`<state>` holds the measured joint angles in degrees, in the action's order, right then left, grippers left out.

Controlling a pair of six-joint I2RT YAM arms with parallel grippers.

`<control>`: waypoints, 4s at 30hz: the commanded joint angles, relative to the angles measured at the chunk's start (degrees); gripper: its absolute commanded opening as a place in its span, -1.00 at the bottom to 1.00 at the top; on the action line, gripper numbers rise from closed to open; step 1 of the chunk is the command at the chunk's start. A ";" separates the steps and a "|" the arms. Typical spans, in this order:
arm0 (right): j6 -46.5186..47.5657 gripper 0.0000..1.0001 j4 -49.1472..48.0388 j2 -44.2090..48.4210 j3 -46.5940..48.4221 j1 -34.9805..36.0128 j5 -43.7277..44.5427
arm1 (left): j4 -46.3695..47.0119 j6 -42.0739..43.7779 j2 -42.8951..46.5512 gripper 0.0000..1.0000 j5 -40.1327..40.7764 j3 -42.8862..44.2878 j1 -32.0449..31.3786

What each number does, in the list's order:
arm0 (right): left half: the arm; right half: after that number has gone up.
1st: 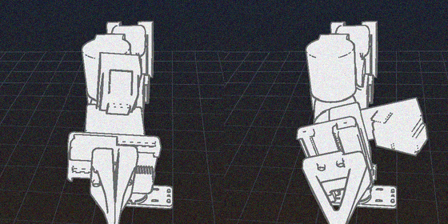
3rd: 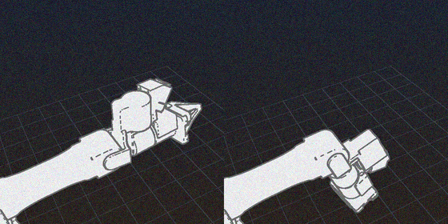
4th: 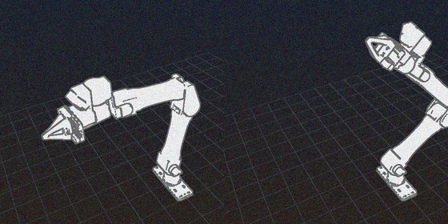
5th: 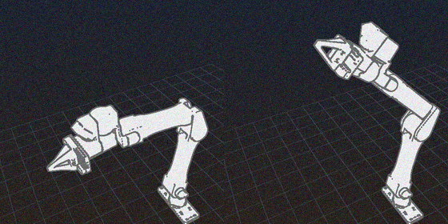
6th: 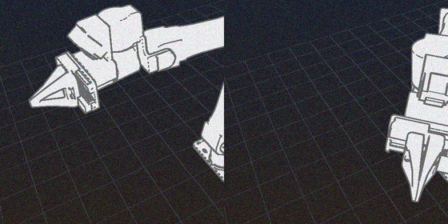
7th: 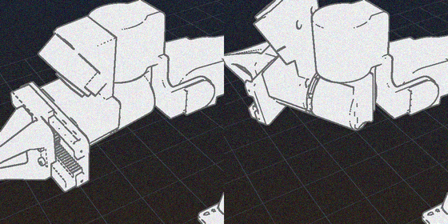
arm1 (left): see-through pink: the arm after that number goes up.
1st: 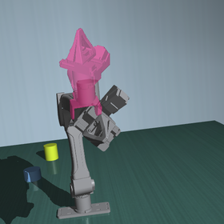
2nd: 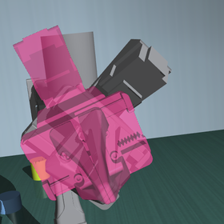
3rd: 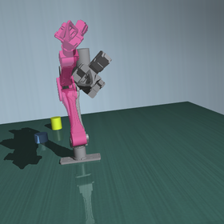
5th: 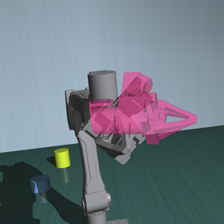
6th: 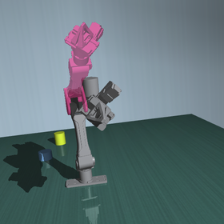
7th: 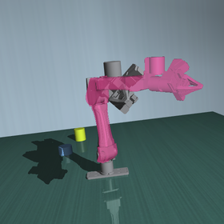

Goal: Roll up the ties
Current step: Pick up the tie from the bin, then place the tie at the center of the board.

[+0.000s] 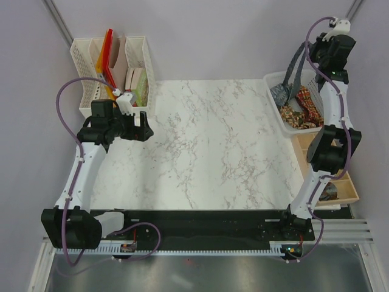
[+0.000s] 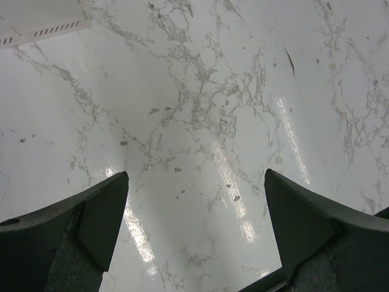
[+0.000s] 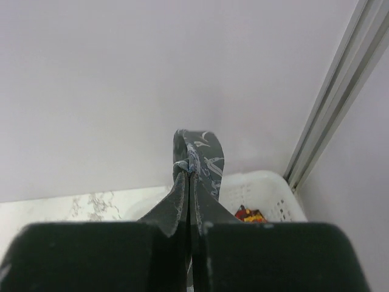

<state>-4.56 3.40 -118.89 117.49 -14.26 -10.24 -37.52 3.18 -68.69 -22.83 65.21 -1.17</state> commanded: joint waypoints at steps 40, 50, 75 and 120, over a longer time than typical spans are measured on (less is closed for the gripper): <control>-35.52 -1.00 -7.97 19.57 20.42 27.05 -0.76 | 8.78 -5.64 14.28 0.99 -12.25 -5.62 -0.41; -41.57 -1.00 -6.30 27.12 -2.05 30.81 8.58 | 7.03 3.14 17.71 0.99 -12.15 -5.36 -0.41; 2.01 -1.00 11.55 60.76 -67.27 22.29 -32.74 | 4.02 18.90 0.74 0.72 -21.74 -7.29 -0.33; -18.20 0.02 -5.34 -12.16 -28.18 40.37 -6.82 | -18.38 47.53 -0.13 0.61 -9.95 -14.59 -17.38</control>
<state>-17.02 -3.42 -131.15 92.64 28.32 -22.11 -55.66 48.53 -67.00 -32.97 49.19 -18.41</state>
